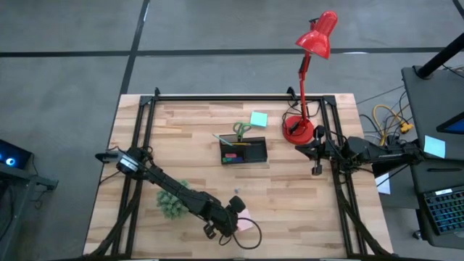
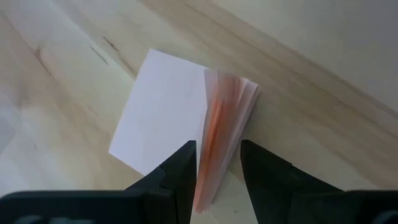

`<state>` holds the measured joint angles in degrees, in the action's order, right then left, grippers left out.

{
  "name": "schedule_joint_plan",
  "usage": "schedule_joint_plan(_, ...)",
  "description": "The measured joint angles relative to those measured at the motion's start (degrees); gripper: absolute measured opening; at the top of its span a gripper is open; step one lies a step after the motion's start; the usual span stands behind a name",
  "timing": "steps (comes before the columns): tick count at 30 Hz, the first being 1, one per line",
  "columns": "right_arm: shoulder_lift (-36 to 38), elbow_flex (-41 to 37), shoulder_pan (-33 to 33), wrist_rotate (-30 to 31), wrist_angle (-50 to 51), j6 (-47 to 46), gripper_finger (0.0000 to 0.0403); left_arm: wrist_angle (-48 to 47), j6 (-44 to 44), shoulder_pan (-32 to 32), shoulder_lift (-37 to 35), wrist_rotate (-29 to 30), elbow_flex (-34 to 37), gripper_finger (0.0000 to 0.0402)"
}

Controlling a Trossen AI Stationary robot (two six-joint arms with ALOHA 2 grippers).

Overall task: Pick and place office supplies into organizer
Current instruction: Put the pink sticky notes into the black desk organizer

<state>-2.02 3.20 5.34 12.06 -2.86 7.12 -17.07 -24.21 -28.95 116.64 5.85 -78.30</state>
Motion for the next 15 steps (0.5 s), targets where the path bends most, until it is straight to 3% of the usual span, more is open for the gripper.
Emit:
schedule_joint_plan(4, 0.0, 0.0, 0.0, 0.0, 0.0, 0.2, 0.0008, 0.1, 0.0, 0.1, 0.0, 0.0, 0.0, 0.01)
schedule_joint_plan(12, 0.0, 0.0, 0.0, 0.0, 0.0, 0.2, 0.0008, 0.2, 0.0, 0.1, 0.0, 0.0, 0.0, 0.0012)
schedule_joint_plan(15, 0.0, 0.0, 0.0, 0.0, 0.0, 0.2, 0.0009, 0.4, 0.0, 0.1, 0.1, 0.0, 0.0, 0.0004)
